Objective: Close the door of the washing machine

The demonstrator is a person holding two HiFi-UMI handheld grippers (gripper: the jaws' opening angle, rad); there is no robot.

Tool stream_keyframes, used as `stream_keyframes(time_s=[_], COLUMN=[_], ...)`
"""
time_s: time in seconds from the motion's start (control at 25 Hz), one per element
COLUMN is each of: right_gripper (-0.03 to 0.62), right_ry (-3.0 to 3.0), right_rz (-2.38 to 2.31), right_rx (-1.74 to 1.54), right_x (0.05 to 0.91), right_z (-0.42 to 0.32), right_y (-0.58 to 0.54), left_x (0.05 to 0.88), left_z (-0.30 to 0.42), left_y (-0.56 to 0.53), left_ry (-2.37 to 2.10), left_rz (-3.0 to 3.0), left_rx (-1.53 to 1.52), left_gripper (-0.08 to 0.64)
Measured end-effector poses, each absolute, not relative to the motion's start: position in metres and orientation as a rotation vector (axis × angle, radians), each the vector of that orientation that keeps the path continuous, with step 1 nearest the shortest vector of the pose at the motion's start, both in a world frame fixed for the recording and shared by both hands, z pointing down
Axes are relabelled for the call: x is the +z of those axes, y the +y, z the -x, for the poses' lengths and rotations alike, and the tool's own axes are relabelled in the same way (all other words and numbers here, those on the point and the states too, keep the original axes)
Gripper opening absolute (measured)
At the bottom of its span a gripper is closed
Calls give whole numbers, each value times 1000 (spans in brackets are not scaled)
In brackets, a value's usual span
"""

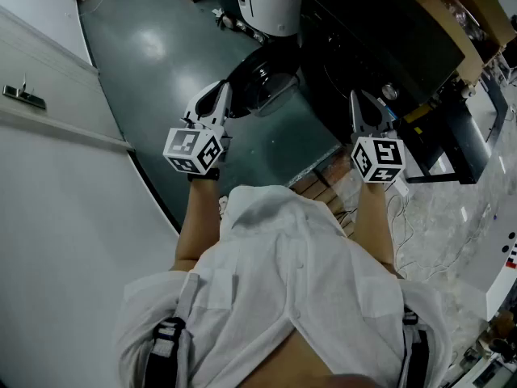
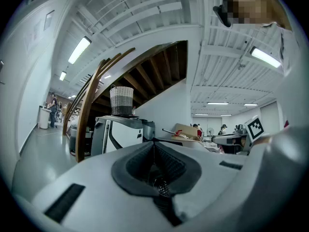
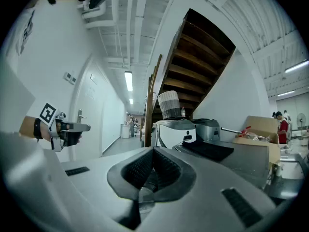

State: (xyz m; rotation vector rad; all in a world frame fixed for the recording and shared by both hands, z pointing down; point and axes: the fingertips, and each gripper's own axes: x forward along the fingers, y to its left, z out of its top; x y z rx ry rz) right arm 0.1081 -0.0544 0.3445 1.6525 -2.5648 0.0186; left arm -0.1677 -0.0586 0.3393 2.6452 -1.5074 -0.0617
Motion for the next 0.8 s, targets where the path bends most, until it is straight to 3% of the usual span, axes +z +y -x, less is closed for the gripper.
stream_keyframes(time_s=[0.8], right_gripper=[28], right_ry=[-2606], right_rz=[-1653], right_rx=[12], right_x=[348], right_z=[-114], right_y=[-55], left_x=[344], left_z=[160], left_y=[-52], left_ry=[-1522], left_rz=[-2636], left_rx=[-76], left_gripper=[12])
